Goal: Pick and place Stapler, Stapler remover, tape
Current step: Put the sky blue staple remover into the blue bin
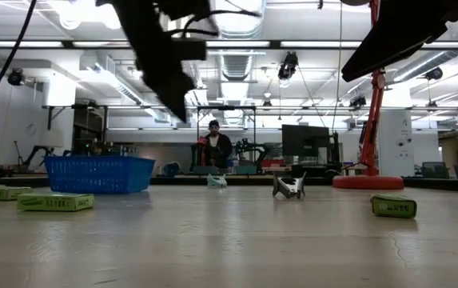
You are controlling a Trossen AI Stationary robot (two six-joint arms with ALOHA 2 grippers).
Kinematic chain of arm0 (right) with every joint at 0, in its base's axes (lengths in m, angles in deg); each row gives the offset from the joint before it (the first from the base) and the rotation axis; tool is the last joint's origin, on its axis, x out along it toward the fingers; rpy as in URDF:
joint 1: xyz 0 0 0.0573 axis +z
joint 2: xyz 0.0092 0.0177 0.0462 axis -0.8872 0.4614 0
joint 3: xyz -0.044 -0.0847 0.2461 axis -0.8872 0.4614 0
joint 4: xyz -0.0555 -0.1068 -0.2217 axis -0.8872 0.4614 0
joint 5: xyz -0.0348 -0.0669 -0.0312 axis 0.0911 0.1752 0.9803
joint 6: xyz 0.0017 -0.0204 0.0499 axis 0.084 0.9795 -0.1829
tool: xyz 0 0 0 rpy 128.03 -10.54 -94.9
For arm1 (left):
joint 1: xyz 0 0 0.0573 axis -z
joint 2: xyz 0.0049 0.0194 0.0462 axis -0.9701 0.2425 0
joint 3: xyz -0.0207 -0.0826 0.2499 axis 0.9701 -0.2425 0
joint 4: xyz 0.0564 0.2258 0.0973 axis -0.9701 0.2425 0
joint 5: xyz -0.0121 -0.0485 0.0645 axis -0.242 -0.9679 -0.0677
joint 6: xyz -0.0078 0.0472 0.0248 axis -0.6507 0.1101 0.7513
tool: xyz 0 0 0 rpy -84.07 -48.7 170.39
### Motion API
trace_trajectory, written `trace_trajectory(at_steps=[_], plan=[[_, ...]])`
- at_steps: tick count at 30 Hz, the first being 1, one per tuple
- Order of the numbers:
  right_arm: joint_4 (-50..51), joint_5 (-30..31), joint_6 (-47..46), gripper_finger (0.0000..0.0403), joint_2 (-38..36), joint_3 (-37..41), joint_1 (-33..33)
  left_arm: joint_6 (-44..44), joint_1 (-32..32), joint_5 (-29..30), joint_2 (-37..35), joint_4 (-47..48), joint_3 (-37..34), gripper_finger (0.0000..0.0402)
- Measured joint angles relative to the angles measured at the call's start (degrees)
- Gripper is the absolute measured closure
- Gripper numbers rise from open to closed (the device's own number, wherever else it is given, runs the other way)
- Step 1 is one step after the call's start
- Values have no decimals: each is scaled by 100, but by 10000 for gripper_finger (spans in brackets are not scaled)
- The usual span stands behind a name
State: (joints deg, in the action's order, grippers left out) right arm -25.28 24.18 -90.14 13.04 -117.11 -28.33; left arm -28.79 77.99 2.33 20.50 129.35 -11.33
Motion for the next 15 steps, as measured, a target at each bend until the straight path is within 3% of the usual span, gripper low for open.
trace_trajectory(at_steps=[4,10,15], plan=[[-17,2,10,184,0,1,0,516,-404,-448,0,-980,86,142],[-22,-3,10,184,0,1,2,2304,-1107,-2084,18,-1479,144,142],[-33,-5,-2,184,0,14,2,4241,-1423,-1775,148,-1688,142,143]])
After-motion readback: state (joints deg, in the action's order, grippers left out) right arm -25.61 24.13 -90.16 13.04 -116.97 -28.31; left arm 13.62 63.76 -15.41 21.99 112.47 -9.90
